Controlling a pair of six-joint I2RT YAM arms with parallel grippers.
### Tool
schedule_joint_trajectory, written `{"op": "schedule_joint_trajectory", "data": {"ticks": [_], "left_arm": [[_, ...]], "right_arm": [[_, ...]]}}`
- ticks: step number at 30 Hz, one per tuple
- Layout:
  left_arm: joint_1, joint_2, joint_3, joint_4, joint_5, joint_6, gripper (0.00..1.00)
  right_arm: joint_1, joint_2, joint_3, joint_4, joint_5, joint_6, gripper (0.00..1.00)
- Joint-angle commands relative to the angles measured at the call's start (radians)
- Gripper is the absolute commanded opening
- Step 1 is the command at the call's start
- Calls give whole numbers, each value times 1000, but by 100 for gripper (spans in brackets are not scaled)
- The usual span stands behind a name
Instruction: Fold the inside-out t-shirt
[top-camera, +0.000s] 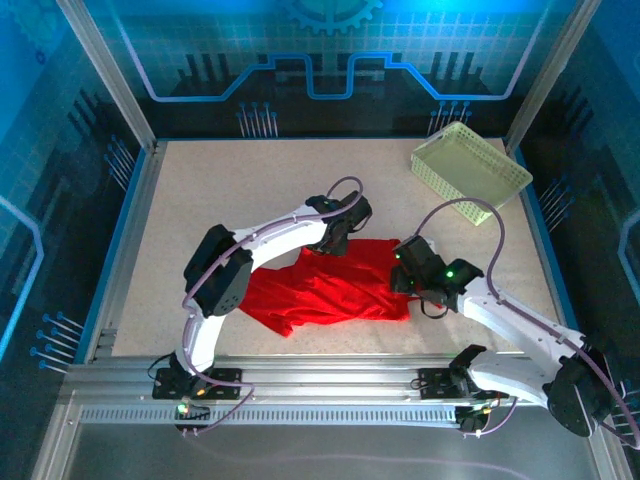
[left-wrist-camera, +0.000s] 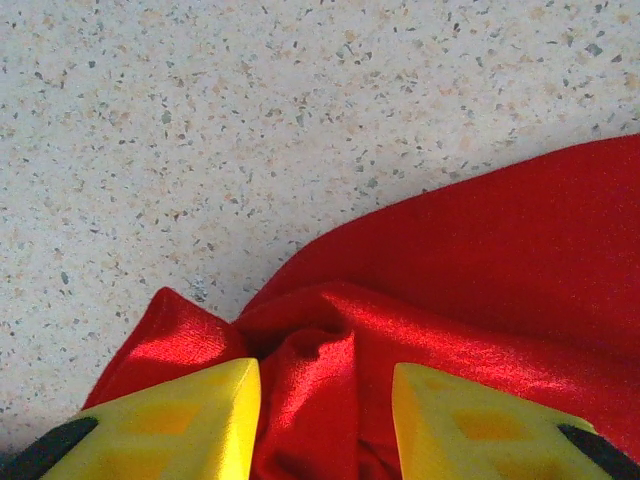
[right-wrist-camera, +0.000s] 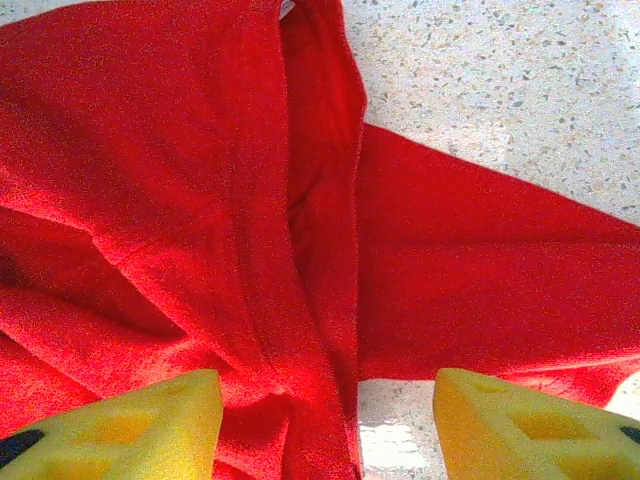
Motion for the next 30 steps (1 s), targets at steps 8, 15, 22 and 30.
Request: {"op": "schedule_joint_trajectory", "data": {"ticks": [8,15,22,30], "left_arm": [[9,41,-5,-12,-12,-26,30],[18,49,-17,-7,-6,-32,30],[24,47,-29,-1,-3,-34,28],[31,46,-30,11,21,-29,13]], "right_arm": [[-17,-24,-15,-14,12,3,60],[-18,-34,-18,-18,12,7,61],[-21,-36,-22,-21,12,6,62],[-22,-30,-34,-21,10,8,62]]}}
